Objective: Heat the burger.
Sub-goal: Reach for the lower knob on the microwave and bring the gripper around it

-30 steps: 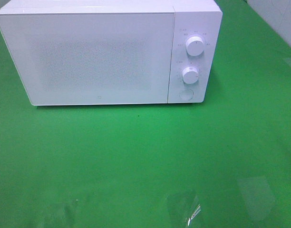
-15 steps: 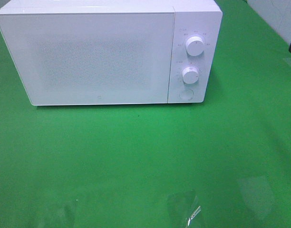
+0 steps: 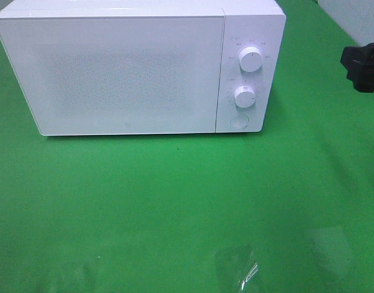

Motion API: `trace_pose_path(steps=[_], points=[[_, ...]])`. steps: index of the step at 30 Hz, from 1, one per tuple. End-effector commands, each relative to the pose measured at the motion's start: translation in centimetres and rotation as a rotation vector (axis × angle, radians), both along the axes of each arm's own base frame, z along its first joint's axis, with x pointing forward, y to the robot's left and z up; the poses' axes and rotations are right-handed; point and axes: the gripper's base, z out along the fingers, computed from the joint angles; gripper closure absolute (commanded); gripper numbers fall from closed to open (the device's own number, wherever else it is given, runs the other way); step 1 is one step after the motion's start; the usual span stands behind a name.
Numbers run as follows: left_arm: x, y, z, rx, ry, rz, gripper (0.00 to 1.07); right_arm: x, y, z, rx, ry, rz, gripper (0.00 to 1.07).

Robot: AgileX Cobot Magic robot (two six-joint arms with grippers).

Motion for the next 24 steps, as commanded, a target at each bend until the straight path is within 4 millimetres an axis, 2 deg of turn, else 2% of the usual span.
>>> trace_pose_path(steps=[1,3,6,14,24], points=[[-0.2,0.0,0.0,-0.003,-0.029,0.0,0.07,0.4,-0.3,-0.2,-0.005,-0.051,-0.027,0.32],[-0.2,0.0,0.0,-0.003,-0.029,0.0,0.07,0.4,-0.6,-1.1,0.008,-0.095,-0.083,0.32],[-0.2,0.0,0.0,-0.003,-0.029,0.0,0.07,0.3,-0.1,-1.4,0.007,-0.125,-0.09,0.32],[-0.2,0.0,0.0,-0.003,-0.029,0.0,0.07,0.3,3.0,-2.7,-0.066,-0.165,-0.071,0.32],[-0.2,0.0,0.0,-0.003,-0.029,0.0,0.07,0.2,5.9,-4.5,-0.036,-0.177,-0.079,0.32]])
